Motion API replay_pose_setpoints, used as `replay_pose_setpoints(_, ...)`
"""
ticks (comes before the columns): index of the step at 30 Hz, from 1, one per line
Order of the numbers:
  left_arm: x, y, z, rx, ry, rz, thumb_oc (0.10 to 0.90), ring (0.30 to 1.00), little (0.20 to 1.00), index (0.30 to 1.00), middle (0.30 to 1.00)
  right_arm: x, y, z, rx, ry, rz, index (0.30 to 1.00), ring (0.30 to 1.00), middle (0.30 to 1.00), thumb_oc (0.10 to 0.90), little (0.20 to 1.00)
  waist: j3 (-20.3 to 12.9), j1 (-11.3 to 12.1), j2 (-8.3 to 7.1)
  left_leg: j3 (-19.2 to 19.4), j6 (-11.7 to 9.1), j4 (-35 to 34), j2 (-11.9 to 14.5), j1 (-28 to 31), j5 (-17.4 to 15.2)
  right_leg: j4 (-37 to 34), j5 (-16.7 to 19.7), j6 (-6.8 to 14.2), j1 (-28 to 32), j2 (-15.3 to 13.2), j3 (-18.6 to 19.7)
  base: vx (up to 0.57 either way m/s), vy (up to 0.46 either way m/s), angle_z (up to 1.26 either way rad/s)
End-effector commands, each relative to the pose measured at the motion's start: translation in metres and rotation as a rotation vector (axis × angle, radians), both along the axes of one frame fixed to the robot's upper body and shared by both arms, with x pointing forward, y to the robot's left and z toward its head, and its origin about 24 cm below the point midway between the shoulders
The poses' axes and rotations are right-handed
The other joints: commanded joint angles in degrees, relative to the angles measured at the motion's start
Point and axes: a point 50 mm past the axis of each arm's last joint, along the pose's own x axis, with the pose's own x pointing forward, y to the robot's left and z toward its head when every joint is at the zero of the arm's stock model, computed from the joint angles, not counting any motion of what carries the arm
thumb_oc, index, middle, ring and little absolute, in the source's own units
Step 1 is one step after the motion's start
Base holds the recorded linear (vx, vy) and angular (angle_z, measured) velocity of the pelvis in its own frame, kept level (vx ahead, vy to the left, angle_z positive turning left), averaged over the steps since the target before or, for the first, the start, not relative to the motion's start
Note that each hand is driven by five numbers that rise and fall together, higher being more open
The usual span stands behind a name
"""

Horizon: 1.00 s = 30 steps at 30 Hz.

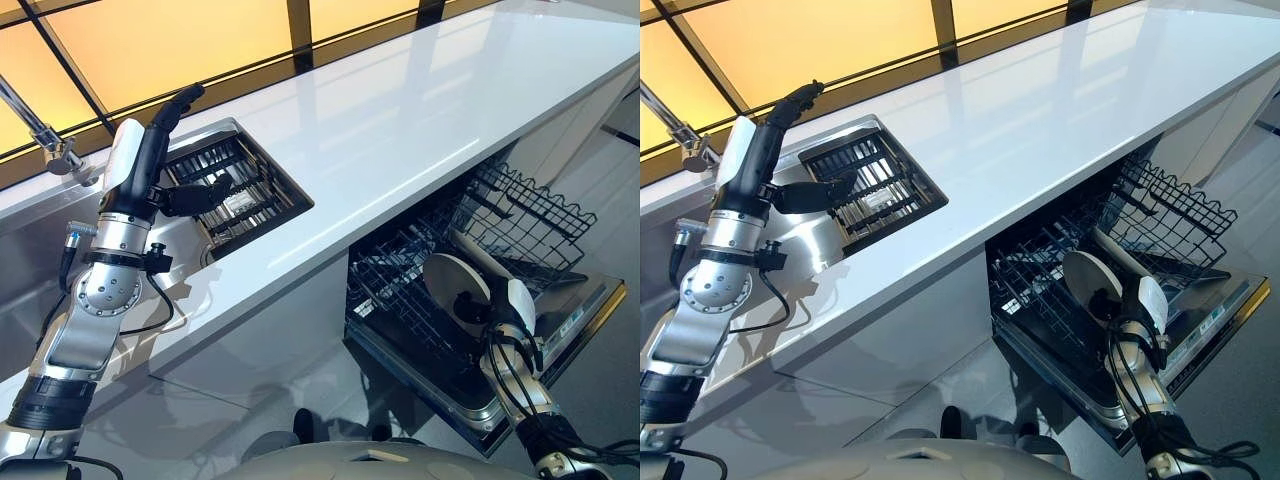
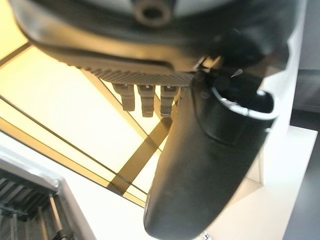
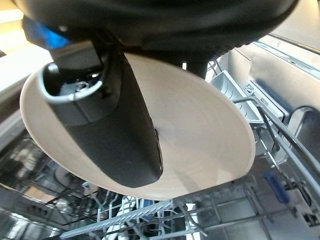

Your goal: Pick up plates and place into dishwasher.

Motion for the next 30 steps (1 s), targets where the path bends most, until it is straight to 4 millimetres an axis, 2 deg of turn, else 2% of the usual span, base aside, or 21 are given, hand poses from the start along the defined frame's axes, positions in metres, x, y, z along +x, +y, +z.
replay_pose_setpoints(1, 0.007, 0.004, 0.044, -0.005, -0.178, -0.011, 0.8, 0.9, 0.9, 0.9, 0.9, 0.034, -0.001, 0.035, -0.11, -0.118, 0.077, 0.3, 0.3, 0.3, 0.1, 0.2, -2.6, 0.8, -1.62, 0.7, 2.6, 0.4, -4.3, 3.2, -8.6, 3.2, -3.0, 0.6, -1.4, 2.4, -1.1, 0.02, -0.016, 0.04)
replay_pose_setpoints(6, 0.008, 0.0, 0.043, -0.003, -0.162, -0.036, 0.8, 0.9, 0.9, 0.9, 0.9, 0.037, 0.0, 0.031, -0.117, -0.079, 0.087, 0.3, 0.3, 0.3, 0.1, 0.2, -2.4, 1.4, -1.6, 0.4, 2.7, 0.4, -4.4, 3.4, -8.7, 3.1, -2.9, 0.5, -1.1, 2.3, -1.4, 0.03, -0.016, 0.11)
replay_pose_setpoints(7, 0.009, -0.001, 0.042, -0.001, -0.16, -0.042, 0.8, 0.9, 0.9, 0.9, 0.9, 0.038, 0.001, 0.031, -0.119, -0.067, 0.093, 0.375, 0.375, 0.375, 0.188, 0.288, -2.3, 1.5, -1.6, 0.4, 2.6, 0.4, -4.4, 3.4, -8.7, 3.0, -2.9, 0.5, -1.1, 2.3, -1.5, 0.02, -0.01, 0.09)
replay_pose_setpoints(8, 0.009, -0.001, 0.042, -0.001, -0.158, -0.044, 0.8, 0.9, 0.9, 0.9, 0.9, 0.038, 0.001, 0.03, -0.122, -0.061, 0.098, 0.9, 0.9, 0.9, 0.8, 0.9, -2.3, 1.5, -1.58, 0.3, 2.6, 0.4, -4.4, 3.5, -8.7, 2.9, -2.9, 0.5, -1.0, 2.3, -1.5, 0.02, -0.012, 0.07)
replay_pose_setpoints(15, 0.011, -0.003, 0.043, -0.004, -0.157, -0.056, 0.8, 0.9, 0.9, 0.9, 0.9, 0.047, 0.007, 0.042, -0.119, -0.101, 0.155, 0.9, 0.9, 0.9, 0.8, 0.9, -2.0, 1.4, -1.65, 0.4, 2.6, 0.4, -4.3, 3.7, -8.8, 2.8, -2.8, 0.5, -0.8, 2.5, -1.1, 0.01, -0.005, 0.02)
replay_pose_setpoints(20, 0.009, 0.0, 0.04, -0.015, -0.16, -0.042, 0.8, 0.9, 0.9, 0.9, 0.9, 0.047, 0.013, 0.051, 0.013, -0.194, 0.146, 0.9, 0.9, 0.9, 0.8, 0.9, -1.7, 0.6, -1.61, 0.6, 2.7, 0.4, -4.2, 3.9, -8.8, 3.1, -3.0, 0.5, -0.9, 2.6, -0.6, 0.0, 0.0, 0.0)
replay_pose_setpoints(24, 0.007, 0.004, 0.037, -0.023, -0.16, -0.024, 0.8, 0.9, 0.9, 0.9, 0.9, 0.046, 0.016, 0.065, 0.06, -0.294, 0.155, 0.9, 0.9, 0.9, 0.8, 0.9, -1.5, -0.3, -1.64, 1.0, 2.8, 0.4, -4.1, 4.1, -8.9, 3.3, -2.9, 0.5, -1.0, 2.7, 0.0, 0.0, -0.001, -0.01)
replay_pose_setpoints(30, 0.005, 0.007, 0.035, -0.032, -0.16, -0.009, 0.8, 0.9, 0.9, 0.9, 0.9, 0.043, 0.02, 0.089, 0.028, -0.44, 0.182, 0.9, 0.9, 0.9, 0.8, 0.9, -1.4, -1.6, -1.58, 2.0, 2.8, 0.4, -4.0, 4.5, -9.0, 3.1, -2.7, 0.7, -1.0, 2.9, 0.8, -0.01, -0.002, -0.05)
